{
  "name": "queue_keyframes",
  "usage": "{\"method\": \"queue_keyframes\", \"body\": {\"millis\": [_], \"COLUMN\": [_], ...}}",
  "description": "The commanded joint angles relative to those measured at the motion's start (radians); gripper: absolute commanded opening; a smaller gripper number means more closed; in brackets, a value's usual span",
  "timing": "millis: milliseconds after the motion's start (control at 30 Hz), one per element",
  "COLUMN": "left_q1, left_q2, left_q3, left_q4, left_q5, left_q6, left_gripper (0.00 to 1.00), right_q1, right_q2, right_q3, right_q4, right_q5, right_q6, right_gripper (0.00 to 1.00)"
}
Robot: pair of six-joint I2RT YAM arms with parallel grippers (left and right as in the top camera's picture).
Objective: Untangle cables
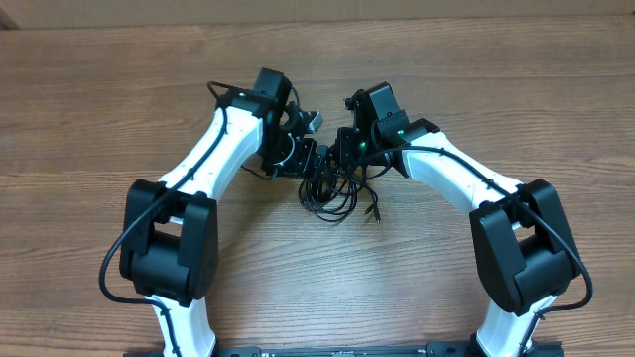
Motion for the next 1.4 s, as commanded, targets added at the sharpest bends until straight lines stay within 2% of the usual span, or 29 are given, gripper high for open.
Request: {"method": "queue_keyframes", "body": {"millis": [0,100,133,300,567,600,1033,1133,1367], "left_q1": [-0.029,-0.04,-0.04,-0.038,-0.025,-0.022,-0.008,-0.008,-0.008], "left_q2": [-0.026,-0.026,-0.026,-0.026,-0.026,-0.026,-0.026,-0.026,-0.026], "left_q3": [-0.019,-0.049,-0.063,-0.112,-0.133,-0.133,-0.134,-0.134,-0.134], "left_q4": [0.023,0.061,0.074,0.117,0.123,0.122,0.099,0.088,0.086], "left_q5": [-0.129,-0.154,-0.154,-0.168,-0.233,-0.24,-0.357,-0.39,-0.397], "left_q6": [-0.098,-0.114,-0.117,-0.136,-0.14,-0.14,-0.14,-0.136,-0.132], "left_gripper": [0.78,0.58,0.54,0.51,0.07,0.04,0.04,0.04,0.04], "right_q1": [-0.002,-0.002,-0.002,-0.002,-0.002,-0.002,-0.028,-0.056,-0.146], "right_q2": [0.003,0.002,0.002,0.002,0.003,0.002,0.002,0.001,0.0], "right_q3": [-0.018,-0.018,-0.018,-0.018,-0.018,-0.018,0.0,0.05,0.248], "right_q4": [0.003,0.003,0.002,-0.005,-0.024,-0.029,-0.107,-0.182,-0.436], "right_q5": [0.01,0.01,0.01,0.01,0.01,0.011,-0.024,-0.063,-0.188], "right_q6": [0.0,0.0,0.0,0.0,-0.004,-0.005,-0.01,-0.015,-0.143], "right_gripper": [0.04,0.04,0.04,0.04,0.04,0.04,0.04,0.04,0.04]}}
